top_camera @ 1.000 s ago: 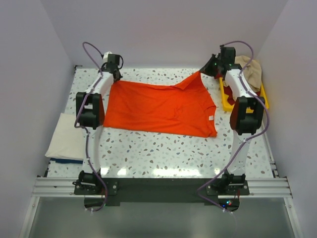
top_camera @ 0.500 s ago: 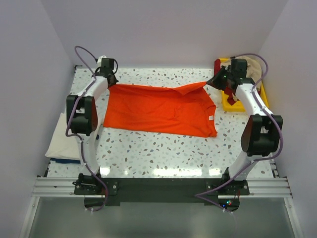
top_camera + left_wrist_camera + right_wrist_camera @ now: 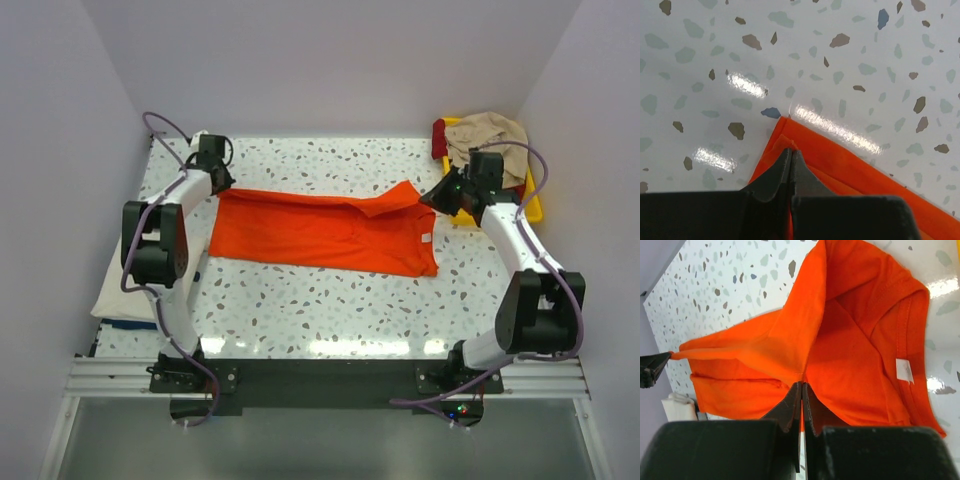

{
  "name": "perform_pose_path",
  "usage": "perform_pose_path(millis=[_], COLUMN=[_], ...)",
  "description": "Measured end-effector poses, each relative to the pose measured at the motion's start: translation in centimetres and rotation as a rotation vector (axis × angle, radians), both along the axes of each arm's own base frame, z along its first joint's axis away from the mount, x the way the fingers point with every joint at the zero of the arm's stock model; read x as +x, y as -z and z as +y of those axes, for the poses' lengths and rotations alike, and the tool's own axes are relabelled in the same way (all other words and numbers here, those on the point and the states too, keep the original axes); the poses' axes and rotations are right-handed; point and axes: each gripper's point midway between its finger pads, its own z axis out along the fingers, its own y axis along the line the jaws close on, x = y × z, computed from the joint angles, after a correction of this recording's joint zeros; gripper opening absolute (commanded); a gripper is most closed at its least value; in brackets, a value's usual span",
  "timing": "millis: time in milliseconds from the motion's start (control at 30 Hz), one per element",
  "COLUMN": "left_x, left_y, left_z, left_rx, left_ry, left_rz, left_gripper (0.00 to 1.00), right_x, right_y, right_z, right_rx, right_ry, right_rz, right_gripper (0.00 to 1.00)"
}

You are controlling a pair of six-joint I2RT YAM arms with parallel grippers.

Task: Fold and stack the t-shirts
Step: Fold the tshirt

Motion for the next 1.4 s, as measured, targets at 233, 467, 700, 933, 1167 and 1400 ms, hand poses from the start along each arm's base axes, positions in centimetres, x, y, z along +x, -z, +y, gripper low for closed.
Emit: perform_pose_path(millis=[233,467,700,933,1167,1400], left_x=[-1.5,-2.1,-3.1,-4.6,-7.2,-6.6], left_y=[0.1,-0.4,0.0,0.3,0.3,-1.7], left_z=[-0.1,-0.1,-0.1,-0.1,-0.2,-0.8], left_rx=[-0.02,-0.024,-0.03,-0.043,-0.091,-0.14], left_ry=[-0.008,-0.01,-0.016,-0.026,-0.061,-0.048], left_rz=[0.009,-0.006,0.004,0.013,-0.007,-0.079], left_gripper=[0.0,0.0,0.02,0.2,0.36,0.35], right_x=[-2.1,-4.9,-7.6,-9.2,-10.5,-8.5], right_y=[0.1,2.3,4.4,6.3,7.6,5.8], right_z=[0.0,0.0,0.1,0.1,0.0,-1.0], right_rx=[-0.004,-0.008,-0.01,-0.016,-0.036,-0.097], right_ry=[0.002,0.0,-0.005,-0.012,-0.027,-0.023], right_rz=[0.005,0.056,0.101,0.142,0.164,0.113], right_gripper=[0.0,0.0,0.0,0.03,0.28,0.4])
